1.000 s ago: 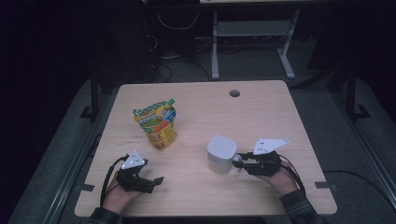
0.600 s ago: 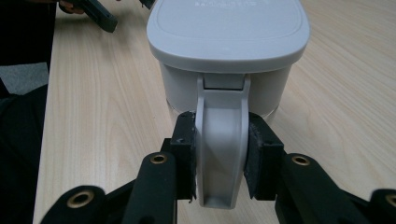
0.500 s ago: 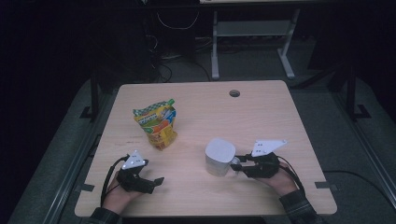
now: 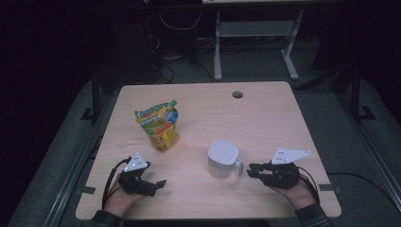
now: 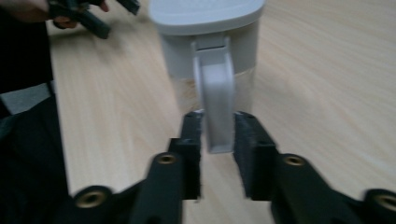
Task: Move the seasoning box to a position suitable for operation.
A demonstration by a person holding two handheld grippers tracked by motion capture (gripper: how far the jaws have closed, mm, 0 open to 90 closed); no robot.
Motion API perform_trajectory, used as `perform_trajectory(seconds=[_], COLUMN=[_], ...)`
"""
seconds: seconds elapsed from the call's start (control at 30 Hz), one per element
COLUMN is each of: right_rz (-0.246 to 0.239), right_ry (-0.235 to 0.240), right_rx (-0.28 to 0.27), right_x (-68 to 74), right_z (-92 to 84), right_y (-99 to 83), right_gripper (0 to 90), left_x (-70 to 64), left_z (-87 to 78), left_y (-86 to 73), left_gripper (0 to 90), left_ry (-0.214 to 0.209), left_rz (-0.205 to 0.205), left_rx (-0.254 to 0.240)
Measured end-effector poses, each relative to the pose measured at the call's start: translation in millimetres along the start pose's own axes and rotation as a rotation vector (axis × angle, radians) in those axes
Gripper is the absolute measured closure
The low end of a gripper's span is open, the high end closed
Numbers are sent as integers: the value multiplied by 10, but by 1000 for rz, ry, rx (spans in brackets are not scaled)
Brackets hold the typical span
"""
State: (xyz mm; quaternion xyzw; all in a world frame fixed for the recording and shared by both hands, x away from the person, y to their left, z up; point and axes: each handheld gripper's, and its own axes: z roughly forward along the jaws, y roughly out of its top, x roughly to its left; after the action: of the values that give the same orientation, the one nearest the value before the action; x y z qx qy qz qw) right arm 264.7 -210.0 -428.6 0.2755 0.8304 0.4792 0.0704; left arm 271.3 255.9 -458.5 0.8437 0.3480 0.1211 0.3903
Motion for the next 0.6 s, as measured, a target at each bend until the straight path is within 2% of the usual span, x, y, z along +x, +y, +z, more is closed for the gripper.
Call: perform_trajectory(seconds=[0.07,0.17,0.33,0.5,0.57,0.6], right_rz=[-5,-12,-20,-39,-28,-42], right_ry=[28,57,88,79,83,79], right_rx=[4,13,29,44,51,56], right_x=[32,74,131,135,143,135], right_z=[7,60,192,269,294,308], right_y=[-20,-5,25,51,56,56], right_gripper=[833,886,898,899,899,899], left_x=[1,-1,3,3,1,-5], left_z=[2,6,13,14,16,21], left_y=[0,2,6,4,5,6], left_gripper=[48,48,48,48,48,48], left_ry=[0,0,-1,-2,-2,-2], left_rz=[1,0,7,5,5,-2], left_rx=[2,1,6,6,6,0])
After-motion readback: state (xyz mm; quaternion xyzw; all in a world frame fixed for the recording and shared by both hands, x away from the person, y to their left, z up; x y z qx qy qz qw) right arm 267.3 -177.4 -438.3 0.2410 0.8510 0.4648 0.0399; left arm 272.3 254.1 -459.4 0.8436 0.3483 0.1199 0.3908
